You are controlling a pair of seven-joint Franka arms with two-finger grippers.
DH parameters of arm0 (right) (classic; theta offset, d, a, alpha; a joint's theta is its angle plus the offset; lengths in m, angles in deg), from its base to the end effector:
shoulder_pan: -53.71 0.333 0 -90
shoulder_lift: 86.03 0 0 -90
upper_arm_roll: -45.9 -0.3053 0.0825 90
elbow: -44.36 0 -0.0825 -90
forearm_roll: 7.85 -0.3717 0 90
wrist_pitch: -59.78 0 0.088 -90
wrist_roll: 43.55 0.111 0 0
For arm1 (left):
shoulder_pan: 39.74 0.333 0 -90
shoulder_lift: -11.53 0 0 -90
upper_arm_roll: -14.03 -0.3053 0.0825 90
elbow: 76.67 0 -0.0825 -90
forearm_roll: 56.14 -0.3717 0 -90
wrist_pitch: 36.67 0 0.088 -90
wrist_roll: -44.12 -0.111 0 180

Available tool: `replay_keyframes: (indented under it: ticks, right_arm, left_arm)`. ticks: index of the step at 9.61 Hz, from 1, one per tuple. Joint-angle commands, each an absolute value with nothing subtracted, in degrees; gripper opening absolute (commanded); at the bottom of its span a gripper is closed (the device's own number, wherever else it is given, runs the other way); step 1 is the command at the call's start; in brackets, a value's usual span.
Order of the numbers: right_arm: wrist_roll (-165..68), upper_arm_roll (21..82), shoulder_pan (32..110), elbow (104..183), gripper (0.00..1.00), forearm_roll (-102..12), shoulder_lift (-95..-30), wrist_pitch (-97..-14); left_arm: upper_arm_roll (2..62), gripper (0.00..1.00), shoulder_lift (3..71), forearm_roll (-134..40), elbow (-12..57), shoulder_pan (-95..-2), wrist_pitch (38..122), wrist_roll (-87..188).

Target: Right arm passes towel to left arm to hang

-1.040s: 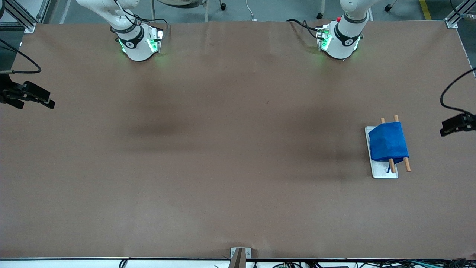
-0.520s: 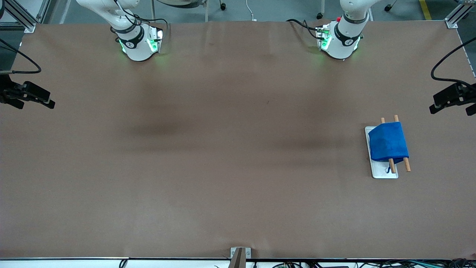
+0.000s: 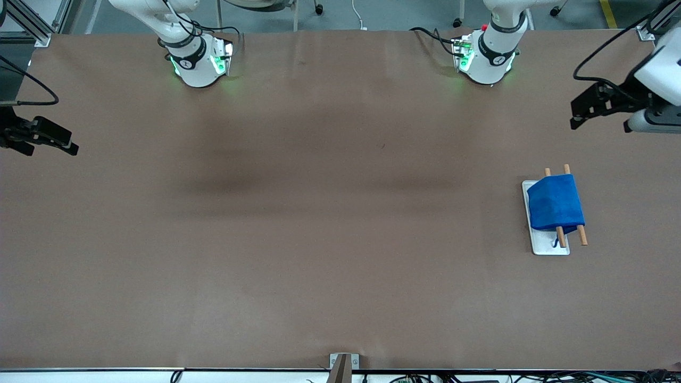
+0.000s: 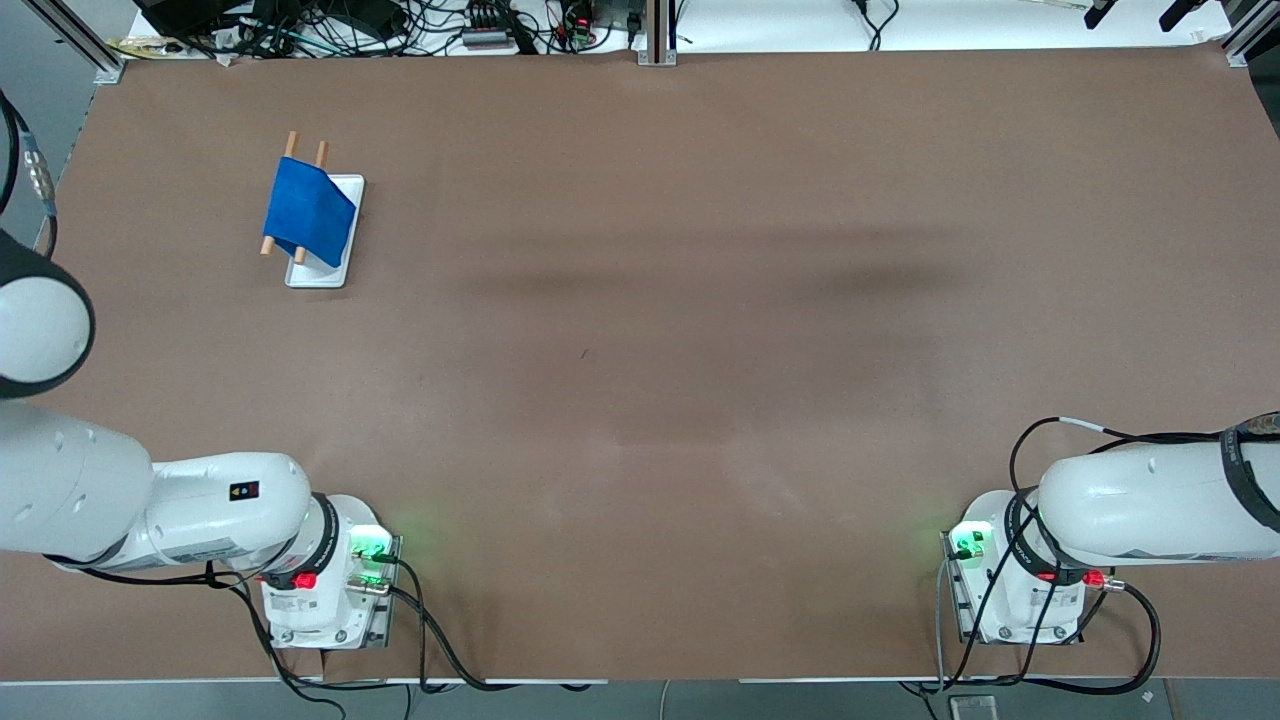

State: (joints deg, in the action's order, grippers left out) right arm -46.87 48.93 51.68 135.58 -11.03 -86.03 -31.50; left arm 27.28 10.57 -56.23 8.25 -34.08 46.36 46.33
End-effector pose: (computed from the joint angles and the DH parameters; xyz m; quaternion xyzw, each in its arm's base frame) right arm 0.5424 -0.0420 0.6021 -0.9995 0.0158 -0.0025 0.0276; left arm 0.5199 -0.0703 0.6481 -0.9989 0.0468 0.0081 0.0034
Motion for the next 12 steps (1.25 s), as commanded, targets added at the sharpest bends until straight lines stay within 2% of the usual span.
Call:
replay_keyframes:
  ticks: [1, 5, 12]
  right_arm:
    - [-46.71, 48.36, 50.99, 136.21, 1.0, -10.14, -86.55, -31.54]
    - [-46.71, 48.36, 50.99, 136.21, 1.0, -10.14, -86.55, -31.54]
    - [-46.71, 48.36, 50.99, 136.21, 1.0, -10.14, -86.47, -31.62]
  left_arm:
    - [23.09, 1.0, 5.65, -54.65, 17.52, -37.97, 48.4, 46.4]
    - [21.07, 1.0, 3.7, -55.27, 19.66, -40.7, 49.47, 46.4]
    - [21.15, 1.0, 6.16, -58.34, 16.14, -40.18, 48.94, 45.96]
